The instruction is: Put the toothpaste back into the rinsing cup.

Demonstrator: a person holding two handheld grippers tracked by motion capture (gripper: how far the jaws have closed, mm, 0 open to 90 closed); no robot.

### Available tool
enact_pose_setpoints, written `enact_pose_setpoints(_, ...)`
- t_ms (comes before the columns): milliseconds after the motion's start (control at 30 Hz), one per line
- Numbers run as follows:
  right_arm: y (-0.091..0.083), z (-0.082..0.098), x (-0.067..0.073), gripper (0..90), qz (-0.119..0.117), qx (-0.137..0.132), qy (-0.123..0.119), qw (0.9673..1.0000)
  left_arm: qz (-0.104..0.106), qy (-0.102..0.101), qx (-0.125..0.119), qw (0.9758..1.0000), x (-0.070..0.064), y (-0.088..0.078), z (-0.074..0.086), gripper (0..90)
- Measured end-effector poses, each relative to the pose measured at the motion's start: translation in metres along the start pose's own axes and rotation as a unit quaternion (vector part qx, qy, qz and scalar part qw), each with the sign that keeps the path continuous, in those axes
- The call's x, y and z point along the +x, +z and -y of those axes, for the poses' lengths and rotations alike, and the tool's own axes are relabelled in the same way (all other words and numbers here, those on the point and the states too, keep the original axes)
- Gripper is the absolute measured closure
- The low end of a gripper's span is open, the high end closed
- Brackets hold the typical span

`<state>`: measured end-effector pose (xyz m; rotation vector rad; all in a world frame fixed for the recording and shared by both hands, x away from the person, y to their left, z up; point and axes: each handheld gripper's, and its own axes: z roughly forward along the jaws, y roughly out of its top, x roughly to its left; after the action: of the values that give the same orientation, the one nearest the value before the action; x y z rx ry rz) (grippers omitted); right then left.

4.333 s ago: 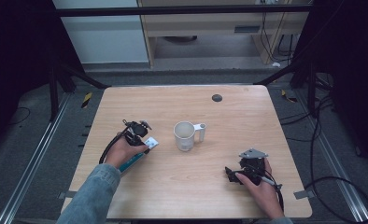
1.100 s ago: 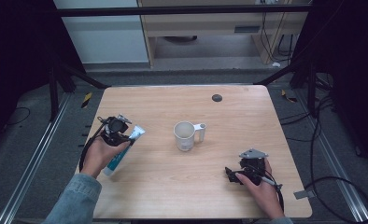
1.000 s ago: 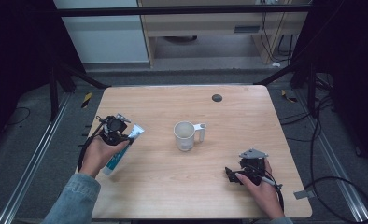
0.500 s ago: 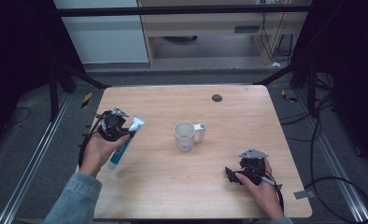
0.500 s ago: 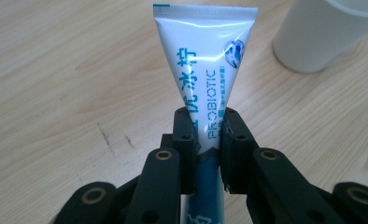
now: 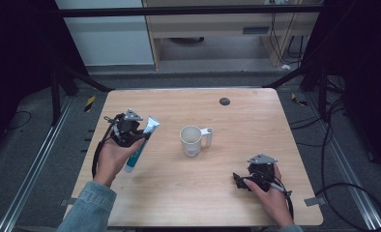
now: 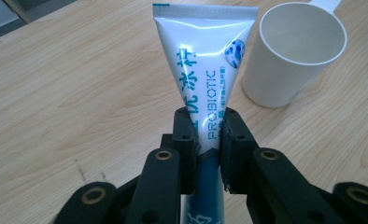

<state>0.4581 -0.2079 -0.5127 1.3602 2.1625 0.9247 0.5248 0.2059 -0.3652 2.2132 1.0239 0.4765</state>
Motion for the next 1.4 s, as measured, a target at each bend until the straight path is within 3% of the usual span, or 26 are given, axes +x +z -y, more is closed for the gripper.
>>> enact_pose_setpoints(367,0.0,0.0,0.0,0.7,0.001,0.0,-0.001,1.0,0.002,0.01,-0.026,0.9996,-0.029,0.006,-0.018,77.9)
enact_pose_setpoints(667,0.0,0.0,0.0,0.6,0.0,0.0,-0.001,1.0,-0.006,0.015,-0.04,0.999,-0.041,0.0,-0.026,77.9)
enact_pose_setpoints(900,0.0,0.0,0.0,0.6,0.001,0.0,-0.001,1.0,0.004,0.03,-0.047,0.9985,-0.056,0.001,-0.041,78.0)
enact_pose_setpoints(1100,0.0,0.0,-0.001,0.6,0.002,0.0,-0.004,1.0,0.006,0.038,-0.049,0.9981,-0.061,0.001,-0.049,78.0)
enact_pose_setpoints(1400,0.0,0.0,0.0,0.6,0.0,0.0,0.0,1.0,0.006,0.03,-0.067,0.9973,-0.066,0.001,-0.057,78.0)
